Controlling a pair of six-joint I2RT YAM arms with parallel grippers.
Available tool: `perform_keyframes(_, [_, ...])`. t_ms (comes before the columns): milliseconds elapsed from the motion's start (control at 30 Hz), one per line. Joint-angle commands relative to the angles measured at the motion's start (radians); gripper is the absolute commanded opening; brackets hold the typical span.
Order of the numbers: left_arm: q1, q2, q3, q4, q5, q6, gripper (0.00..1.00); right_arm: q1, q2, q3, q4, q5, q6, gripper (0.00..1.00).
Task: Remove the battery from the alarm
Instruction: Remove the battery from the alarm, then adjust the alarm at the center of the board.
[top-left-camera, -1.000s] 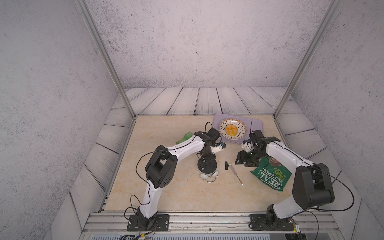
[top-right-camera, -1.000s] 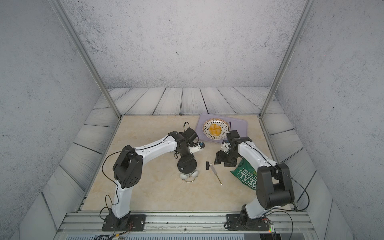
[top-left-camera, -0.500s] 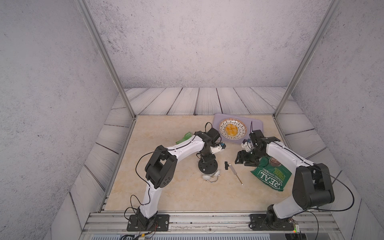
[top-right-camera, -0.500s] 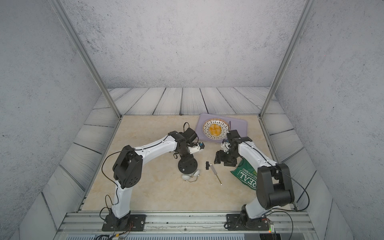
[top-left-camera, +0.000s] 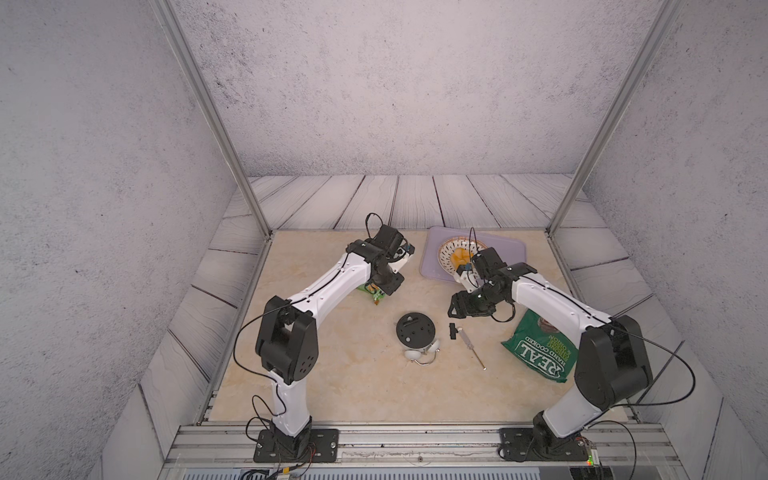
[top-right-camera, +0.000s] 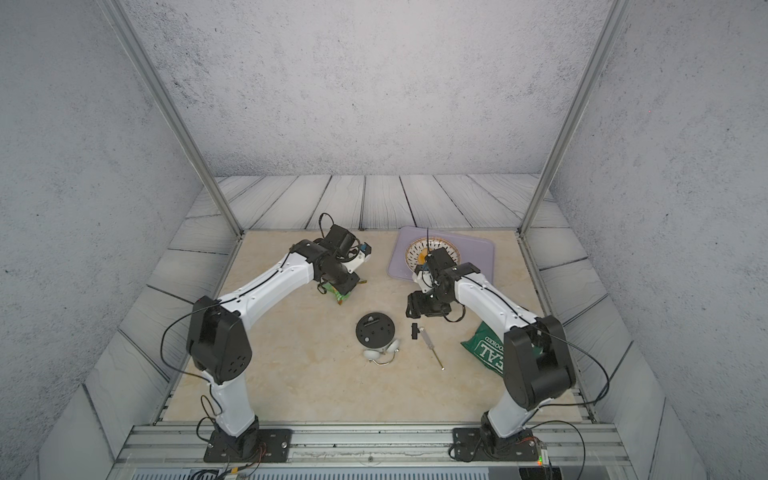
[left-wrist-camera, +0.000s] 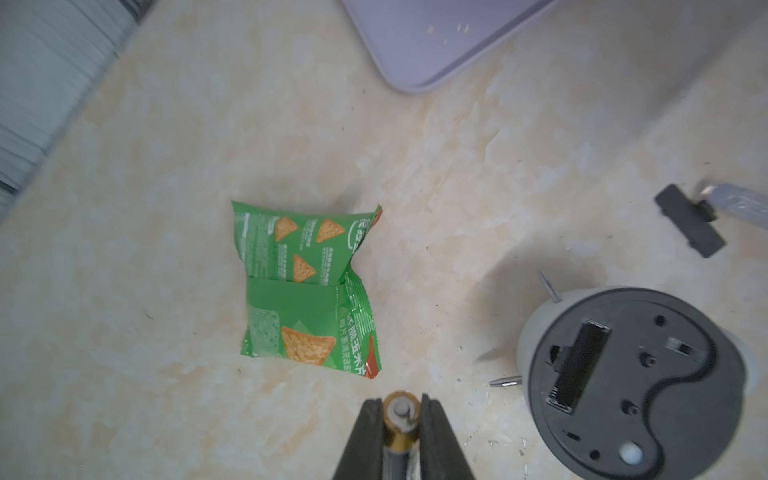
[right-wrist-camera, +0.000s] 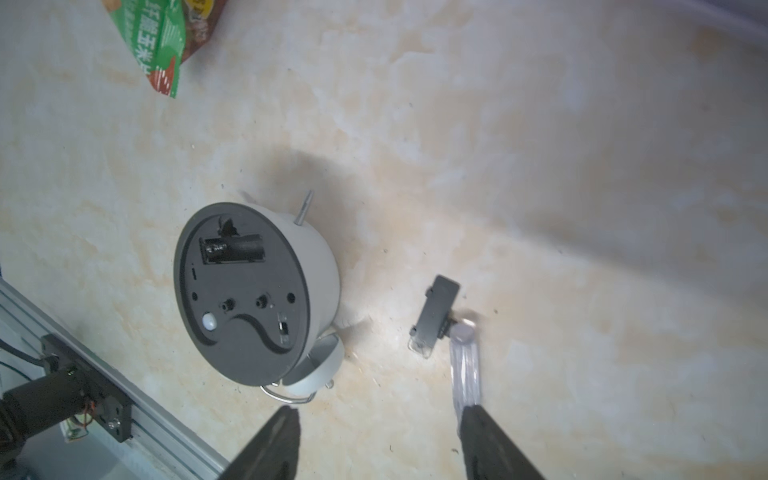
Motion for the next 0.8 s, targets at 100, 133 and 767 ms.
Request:
perform_keyframes(100, [0.030, 0.127, -0.005, 0.013, 0.054, -0.078, 0.06, 0.084, 0.153, 0.102, 0.027, 0.002, -0.058, 0.55])
perform_keyframes(133, [0.034, 0.140, -0.002, 0.015, 0.062, -0.079, 0.08, 0.094, 0.174, 0.120, 0.028, 0.004, -0.060, 0.54])
perform_keyframes(767, [0.038, -0.266, -0.233, 0.004, 0.016, -0.402, 0.76, 0.137, 0.278, 0.163, 0.001, 0.211, 0.244, 0.02])
